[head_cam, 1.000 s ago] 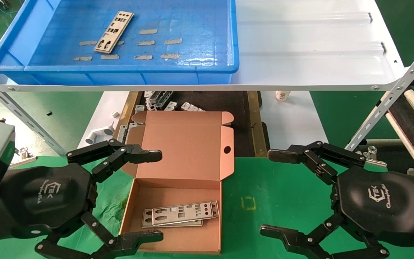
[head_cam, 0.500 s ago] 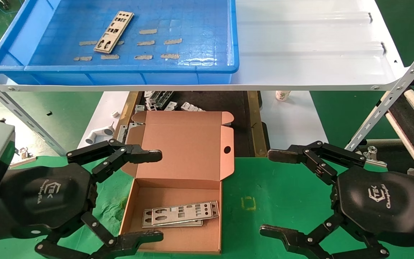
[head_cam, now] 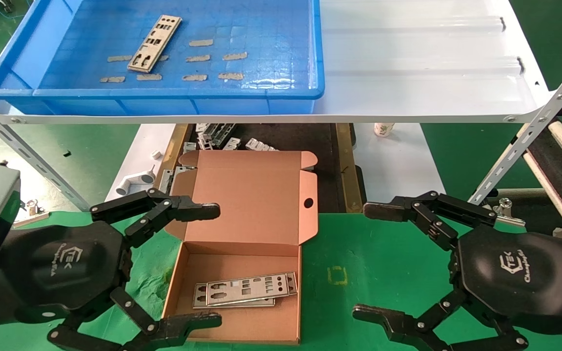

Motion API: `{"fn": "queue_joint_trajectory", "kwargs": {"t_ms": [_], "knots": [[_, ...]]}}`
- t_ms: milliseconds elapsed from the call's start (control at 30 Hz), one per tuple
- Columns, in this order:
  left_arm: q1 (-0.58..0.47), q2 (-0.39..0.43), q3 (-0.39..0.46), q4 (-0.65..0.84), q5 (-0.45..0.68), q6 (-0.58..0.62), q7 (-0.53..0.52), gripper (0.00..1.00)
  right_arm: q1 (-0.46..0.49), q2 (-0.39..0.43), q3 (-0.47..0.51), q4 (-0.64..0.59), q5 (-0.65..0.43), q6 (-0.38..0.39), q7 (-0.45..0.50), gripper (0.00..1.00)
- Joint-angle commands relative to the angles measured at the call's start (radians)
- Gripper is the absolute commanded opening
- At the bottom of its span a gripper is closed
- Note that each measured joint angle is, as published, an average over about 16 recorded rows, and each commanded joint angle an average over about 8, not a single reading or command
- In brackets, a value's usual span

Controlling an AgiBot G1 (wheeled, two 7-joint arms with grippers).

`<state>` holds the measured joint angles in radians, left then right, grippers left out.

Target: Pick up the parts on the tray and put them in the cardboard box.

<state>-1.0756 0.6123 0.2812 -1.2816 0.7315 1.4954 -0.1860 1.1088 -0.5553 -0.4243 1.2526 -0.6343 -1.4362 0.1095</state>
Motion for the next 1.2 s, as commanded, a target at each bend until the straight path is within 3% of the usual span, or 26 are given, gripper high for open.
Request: {"fn": "queue_joint_trajectory", "kwargs": {"t_ms": [33, 1200], "knots": [[0.000, 0.000, 0.000, 0.000, 0.000, 0.000, 0.000, 1.00, 0.000, 0.000, 0.000, 0.000, 0.000, 0.000, 0.000, 1.00], [0.000, 0.000, 0.000, 0.000, 0.000, 0.000, 0.000, 1.00, 0.000, 0.000, 0.000, 0.000, 0.000, 0.000, 0.000, 1.00]]}}
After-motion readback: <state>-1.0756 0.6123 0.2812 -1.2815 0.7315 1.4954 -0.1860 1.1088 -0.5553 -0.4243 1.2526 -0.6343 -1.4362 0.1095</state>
